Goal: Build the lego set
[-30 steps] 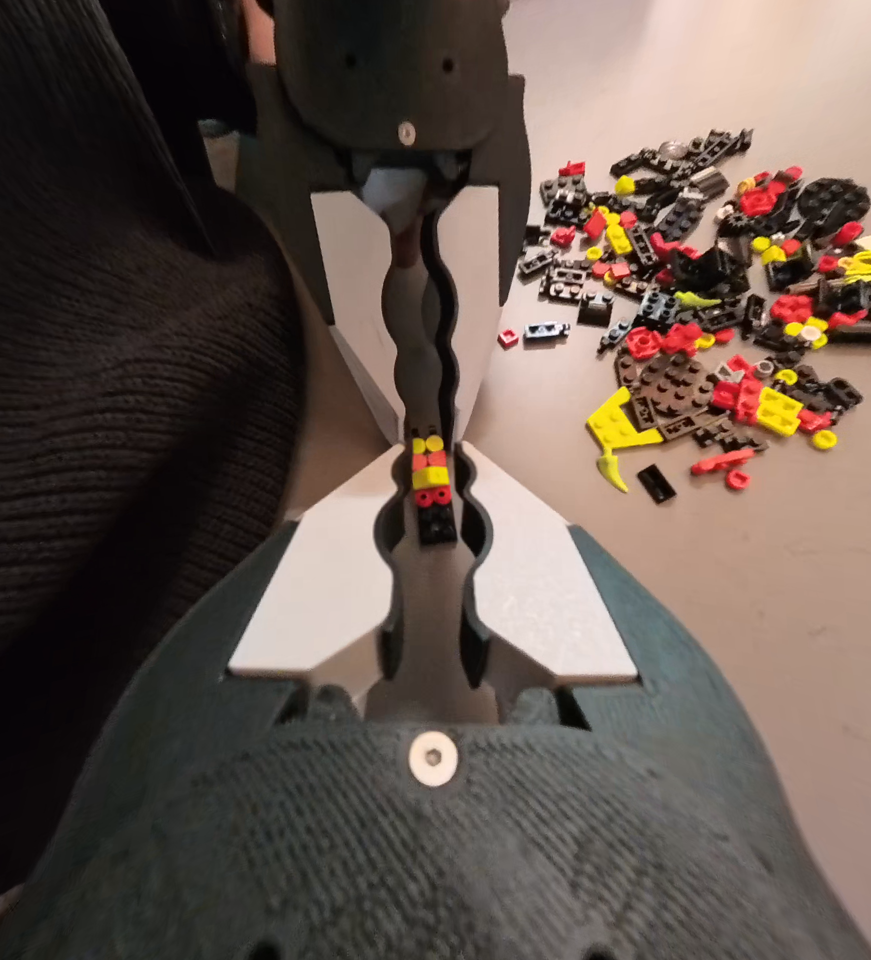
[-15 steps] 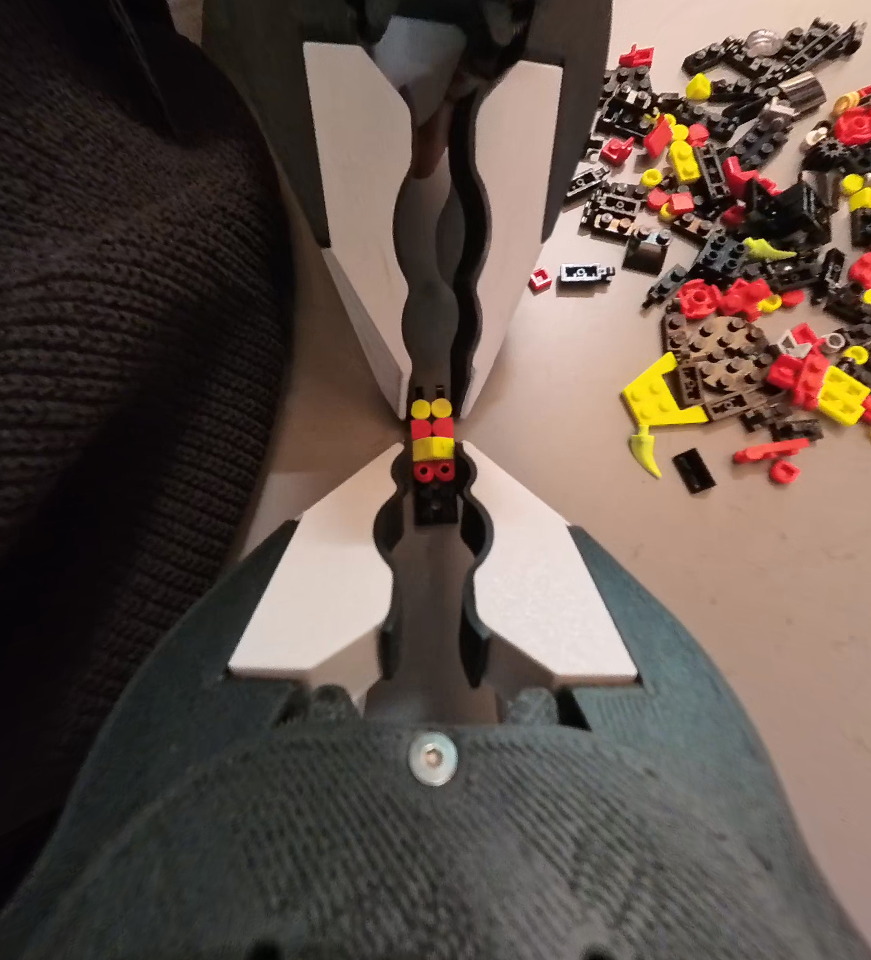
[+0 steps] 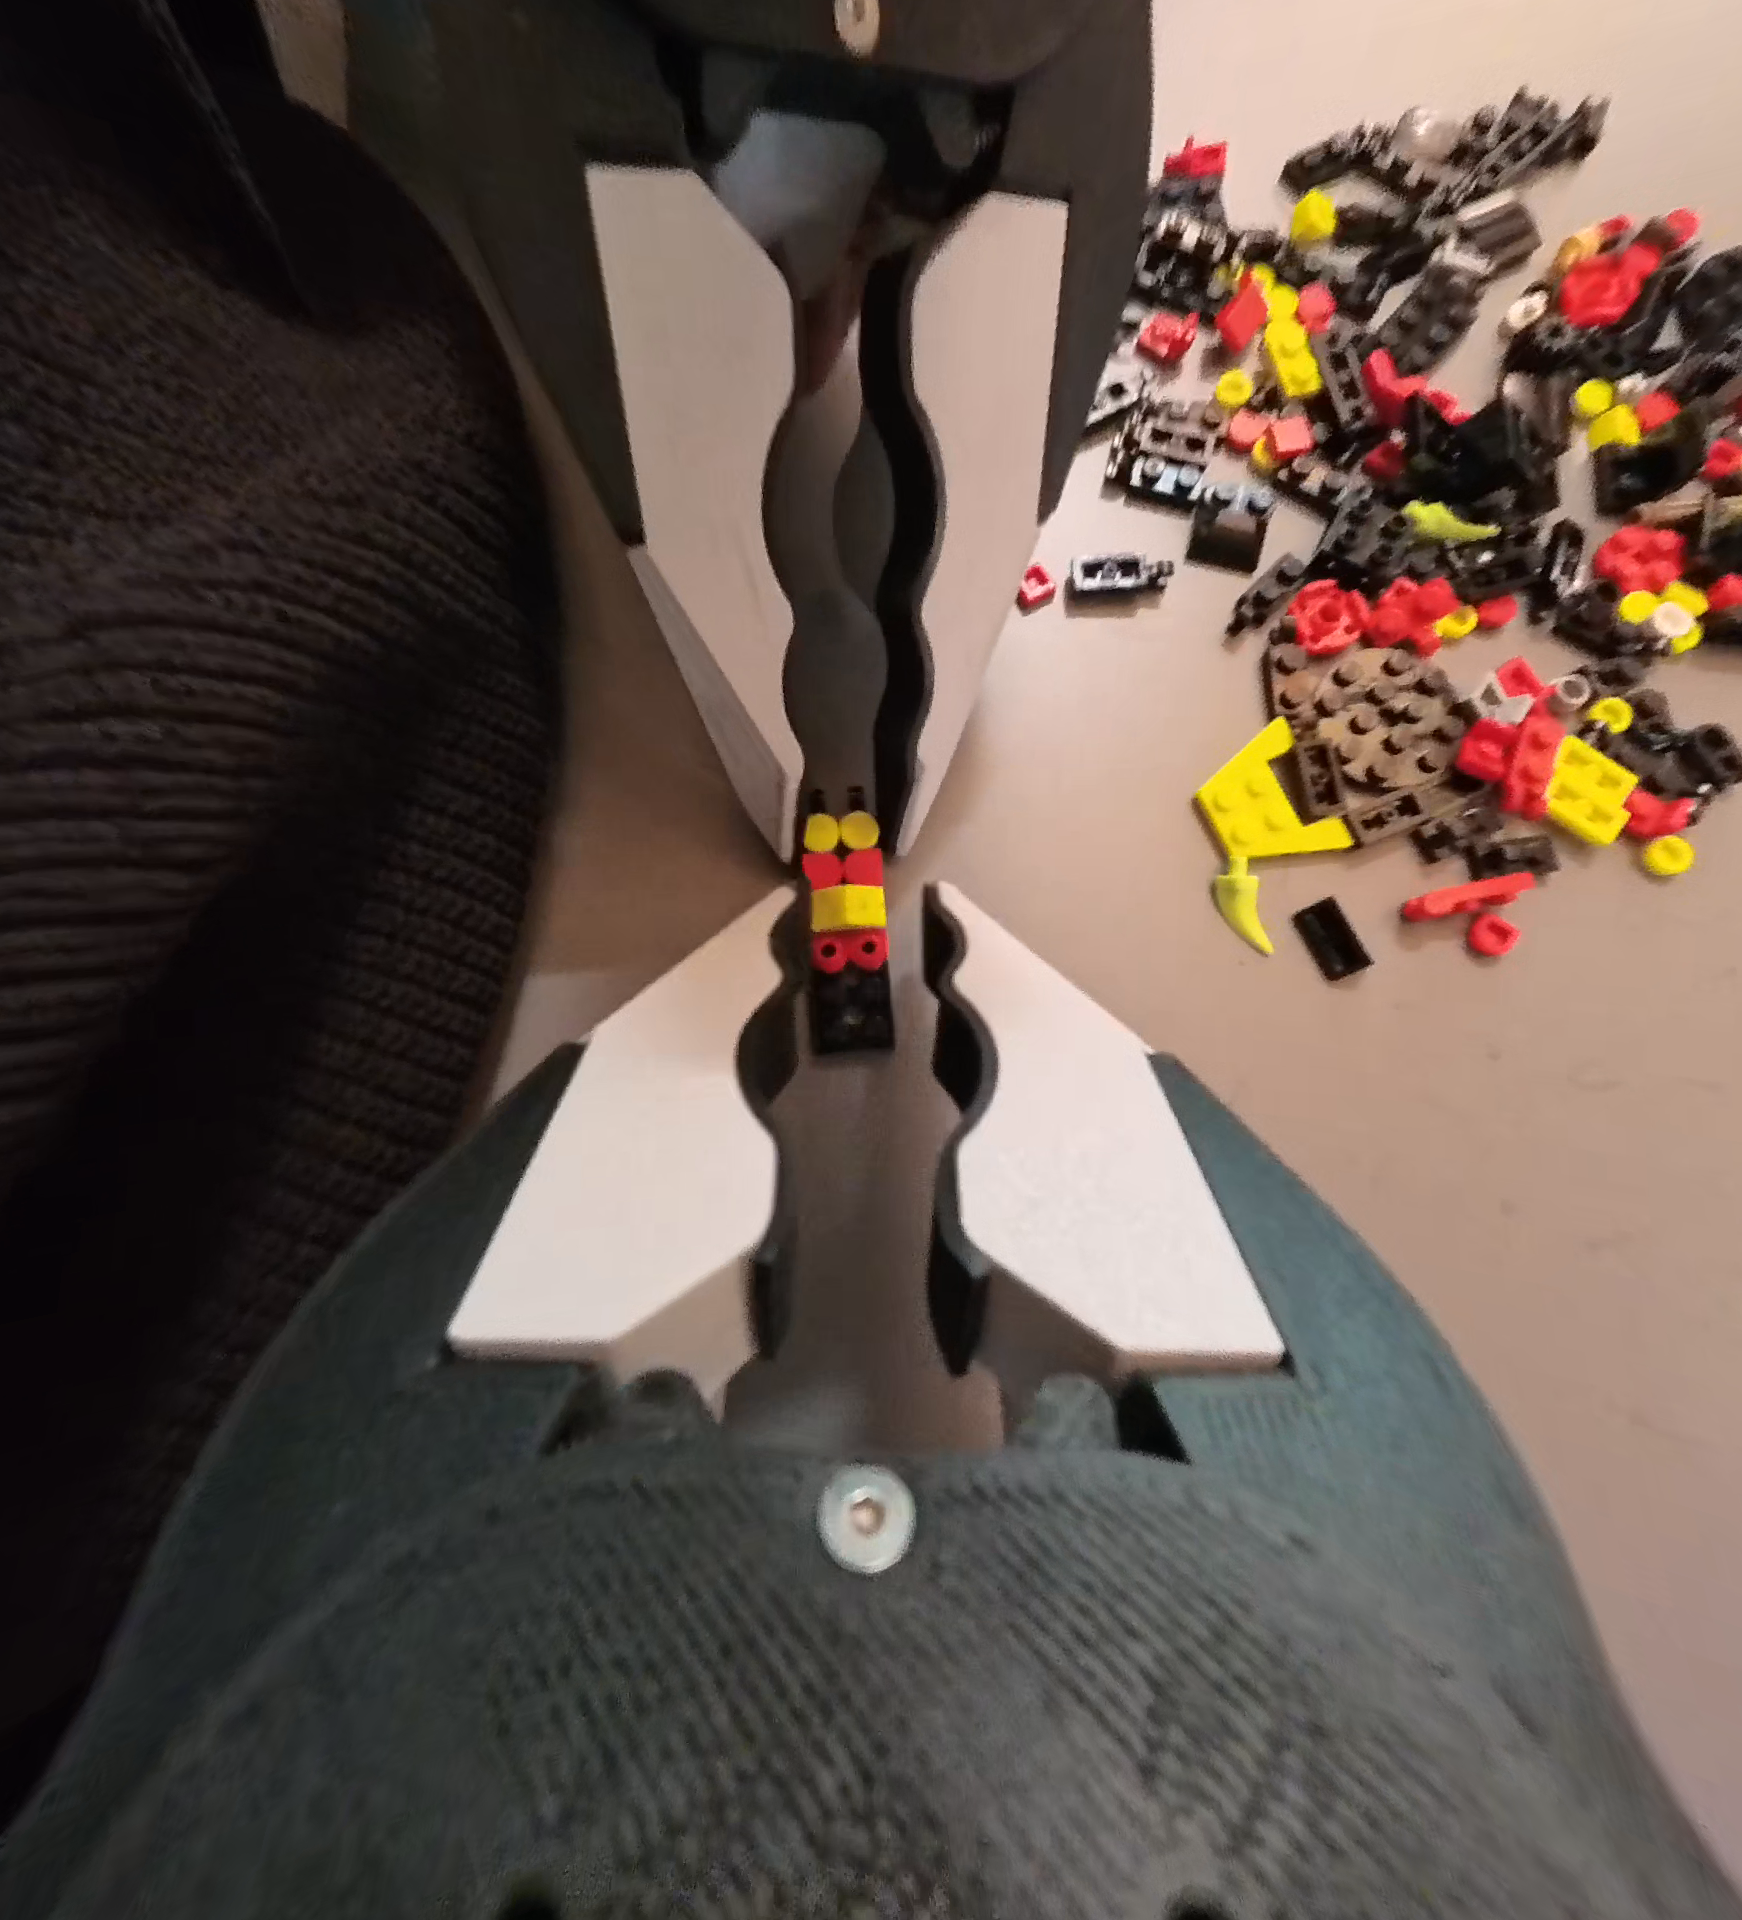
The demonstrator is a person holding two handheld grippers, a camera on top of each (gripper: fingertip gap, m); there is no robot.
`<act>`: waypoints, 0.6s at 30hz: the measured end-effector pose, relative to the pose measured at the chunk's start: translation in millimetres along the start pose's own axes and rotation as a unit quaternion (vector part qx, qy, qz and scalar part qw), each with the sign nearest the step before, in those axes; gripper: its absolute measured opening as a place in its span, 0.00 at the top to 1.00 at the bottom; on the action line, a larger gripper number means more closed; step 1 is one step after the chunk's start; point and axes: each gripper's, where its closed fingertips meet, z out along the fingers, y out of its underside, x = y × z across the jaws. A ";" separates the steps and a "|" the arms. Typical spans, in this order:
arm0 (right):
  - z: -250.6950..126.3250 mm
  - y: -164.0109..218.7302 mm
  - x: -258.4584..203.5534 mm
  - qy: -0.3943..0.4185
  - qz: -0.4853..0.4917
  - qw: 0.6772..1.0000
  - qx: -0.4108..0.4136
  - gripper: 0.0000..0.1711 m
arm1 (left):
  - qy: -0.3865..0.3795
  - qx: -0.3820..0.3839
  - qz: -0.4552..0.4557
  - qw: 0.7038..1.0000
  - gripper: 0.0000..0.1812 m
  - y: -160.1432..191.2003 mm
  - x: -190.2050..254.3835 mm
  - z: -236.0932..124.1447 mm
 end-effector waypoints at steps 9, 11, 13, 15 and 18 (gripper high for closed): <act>1.2 2.8 -4.5 -0.010 0.010 1.000 -0.027 0.97 | 0.001 0.001 -0.002 1.000 0.91 -0.4 -0.3 0.2; 1.2 2.3 -4.5 -0.009 0.011 0.999 -0.031 0.99 | 0.001 0.001 -0.003 1.000 0.91 -0.5 -0.4 0.2; 1.2 1.4 -5.0 -0.006 0.008 0.999 -0.034 1.00 | 0.001 0.001 -0.003 1.000 0.91 -0.4 -0.4 0.2; 1.5 1.4 -4.9 -0.001 0.005 0.999 -0.041 1.00 | 0.001 0.001 -0.003 1.000 0.91 -0.4 -0.4 0.2; 1.8 1.5 -4.7 0.002 0.013 0.999 -0.045 1.00 | 0.001 0.001 -0.003 1.000 0.91 -0.5 -0.6 0.2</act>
